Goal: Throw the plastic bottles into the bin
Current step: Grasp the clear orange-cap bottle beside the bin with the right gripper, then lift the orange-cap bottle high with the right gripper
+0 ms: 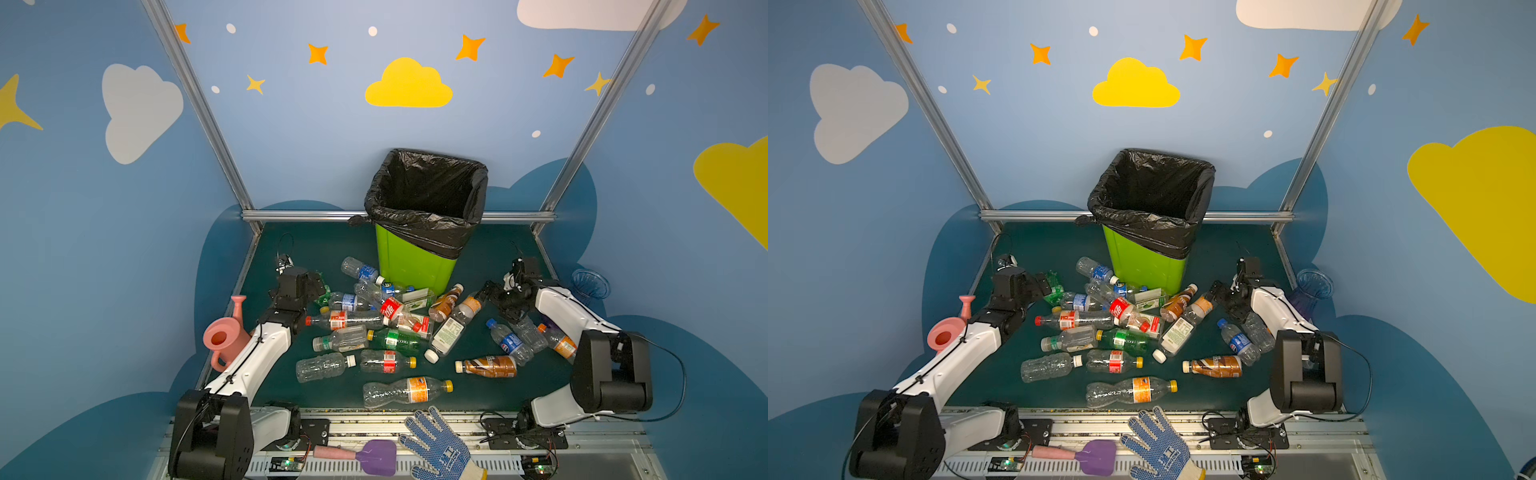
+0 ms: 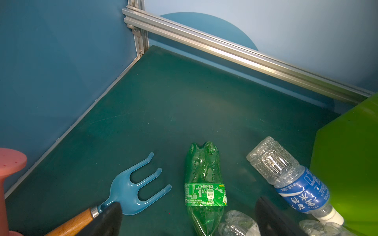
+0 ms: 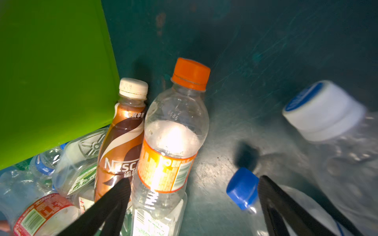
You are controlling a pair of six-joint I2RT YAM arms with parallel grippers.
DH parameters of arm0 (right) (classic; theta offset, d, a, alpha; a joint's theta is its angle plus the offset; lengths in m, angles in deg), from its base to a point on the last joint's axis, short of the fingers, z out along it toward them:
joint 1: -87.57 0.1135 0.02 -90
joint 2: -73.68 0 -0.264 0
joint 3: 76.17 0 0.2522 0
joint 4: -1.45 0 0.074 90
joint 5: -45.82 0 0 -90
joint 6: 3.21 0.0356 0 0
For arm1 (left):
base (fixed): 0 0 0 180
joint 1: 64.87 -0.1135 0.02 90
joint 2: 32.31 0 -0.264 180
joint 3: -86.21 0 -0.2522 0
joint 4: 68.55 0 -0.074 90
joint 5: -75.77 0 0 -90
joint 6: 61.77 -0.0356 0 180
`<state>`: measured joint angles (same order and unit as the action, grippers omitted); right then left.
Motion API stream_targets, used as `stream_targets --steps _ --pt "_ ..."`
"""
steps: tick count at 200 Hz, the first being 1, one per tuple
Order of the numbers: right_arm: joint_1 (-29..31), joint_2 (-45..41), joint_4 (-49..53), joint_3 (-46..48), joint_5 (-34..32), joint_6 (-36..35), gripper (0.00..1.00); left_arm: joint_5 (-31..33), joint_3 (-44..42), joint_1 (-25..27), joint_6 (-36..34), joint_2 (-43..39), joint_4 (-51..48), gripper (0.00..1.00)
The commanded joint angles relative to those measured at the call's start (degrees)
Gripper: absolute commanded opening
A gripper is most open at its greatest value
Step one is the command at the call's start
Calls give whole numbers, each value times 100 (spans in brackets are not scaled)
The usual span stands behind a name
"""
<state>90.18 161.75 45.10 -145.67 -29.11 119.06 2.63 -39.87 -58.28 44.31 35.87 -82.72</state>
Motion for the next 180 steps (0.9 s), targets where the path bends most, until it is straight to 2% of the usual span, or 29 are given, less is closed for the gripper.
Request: stream_targets --steps 1,24,97,180 --pt "14 200 -286 -85 345 195 90 134 88 31 -59 -11 -118 100" --pt "37 443 -480 -117 506 212 85 180 95 44 -69 -23 -170 100" --pt "99 1092 -656 -357 769 162 82 210 93 62 -79 -54 -292 100" --pt "113 1450 -913 -428 1037 277 69 252 72 63 -33 -116 -355 100"
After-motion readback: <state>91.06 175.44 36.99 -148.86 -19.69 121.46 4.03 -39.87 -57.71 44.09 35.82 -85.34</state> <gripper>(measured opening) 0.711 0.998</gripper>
